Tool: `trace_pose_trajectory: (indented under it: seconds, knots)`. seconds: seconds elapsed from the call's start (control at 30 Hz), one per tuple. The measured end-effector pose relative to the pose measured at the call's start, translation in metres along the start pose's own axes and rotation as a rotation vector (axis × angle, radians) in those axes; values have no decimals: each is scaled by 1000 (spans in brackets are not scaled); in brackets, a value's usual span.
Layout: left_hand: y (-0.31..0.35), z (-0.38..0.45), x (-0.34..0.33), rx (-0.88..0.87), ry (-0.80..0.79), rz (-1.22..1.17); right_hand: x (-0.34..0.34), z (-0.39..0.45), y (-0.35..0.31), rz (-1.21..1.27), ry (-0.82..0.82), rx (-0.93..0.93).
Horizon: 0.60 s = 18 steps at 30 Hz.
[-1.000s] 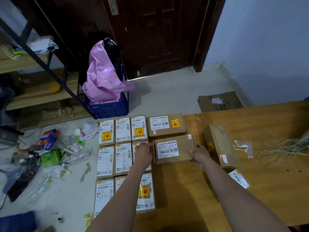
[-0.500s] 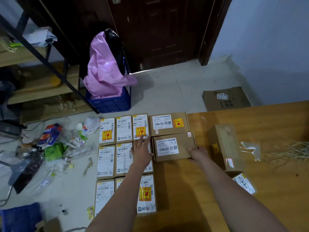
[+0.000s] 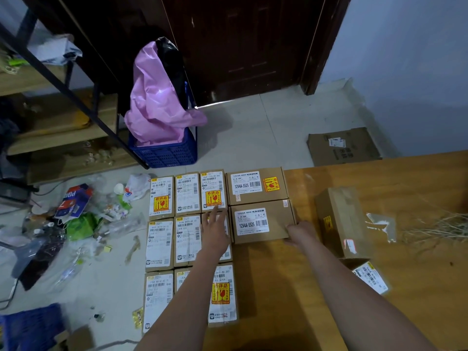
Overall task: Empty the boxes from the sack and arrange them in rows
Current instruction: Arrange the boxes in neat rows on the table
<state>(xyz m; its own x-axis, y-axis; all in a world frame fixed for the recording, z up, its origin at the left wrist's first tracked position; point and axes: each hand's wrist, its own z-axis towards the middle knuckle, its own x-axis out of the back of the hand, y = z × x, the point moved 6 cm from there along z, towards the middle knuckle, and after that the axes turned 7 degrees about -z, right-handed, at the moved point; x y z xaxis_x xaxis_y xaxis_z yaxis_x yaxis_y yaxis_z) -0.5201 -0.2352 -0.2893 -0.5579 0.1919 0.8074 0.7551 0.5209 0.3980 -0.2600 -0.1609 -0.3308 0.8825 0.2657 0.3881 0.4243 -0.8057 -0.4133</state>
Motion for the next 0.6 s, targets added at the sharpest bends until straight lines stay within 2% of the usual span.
trace_pose_trajectory:
  seconds: [0.23, 0.6]
  knots:
    - [2, -1, 1, 14, -10, -11, 4, -1, -4, -175, 4, -4]
    - [6, -5, 4, 26, -24, -18, 9, -9, -9, -274, 28, 21]
